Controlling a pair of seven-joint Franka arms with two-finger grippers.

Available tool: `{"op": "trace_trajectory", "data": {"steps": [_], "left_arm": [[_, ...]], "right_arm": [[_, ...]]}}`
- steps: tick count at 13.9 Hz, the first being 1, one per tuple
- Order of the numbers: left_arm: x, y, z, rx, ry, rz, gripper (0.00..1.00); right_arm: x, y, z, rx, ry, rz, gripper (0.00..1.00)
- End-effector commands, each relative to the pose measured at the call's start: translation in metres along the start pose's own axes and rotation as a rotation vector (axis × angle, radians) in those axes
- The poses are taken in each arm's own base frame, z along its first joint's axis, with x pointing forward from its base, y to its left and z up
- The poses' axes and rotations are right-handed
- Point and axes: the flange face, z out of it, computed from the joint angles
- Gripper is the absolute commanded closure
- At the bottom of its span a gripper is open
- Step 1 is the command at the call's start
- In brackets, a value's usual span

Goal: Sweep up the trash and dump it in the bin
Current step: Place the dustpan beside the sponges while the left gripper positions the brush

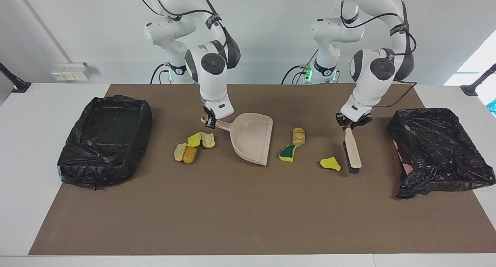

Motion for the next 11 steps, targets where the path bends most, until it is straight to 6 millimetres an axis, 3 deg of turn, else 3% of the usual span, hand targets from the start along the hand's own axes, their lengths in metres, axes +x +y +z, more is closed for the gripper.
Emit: {"op": "trace_trajectory", "data": {"steps": [1, 2, 4, 8, 11], "left_arm": [[0.009, 0.022, 0.016, 0.012, 0.010, 0.050, 1.00], [0.007, 0.042, 0.029, 0.014, -0.004, 0.084, 1.00], [0.004, 0.061, 0.032, 0.014, -0.002, 0.112, 1.00], [-0.037, 0.160, 0.032, 0.021, -0.019, 0.097, 1.00], [-0.057, 0.214, 0.025, -0.034, -0.025, 0.105, 1.00]], "right_arm": [[0.023, -0.011, 0.018, -0.044, -0.014, 0.058, 1.00], [0.022, -0.010, 0.018, -0.045, -0.015, 0.062, 1.00], [0.024, -0.011, 0.017, -0.048, -0.011, 0.062, 1.00], [0.024, -0.011, 0.018, -0.046, -0.011, 0.065, 1.00], [0.023, -0.011, 0.018, -0.046, -0.011, 0.066, 1.00]]}}
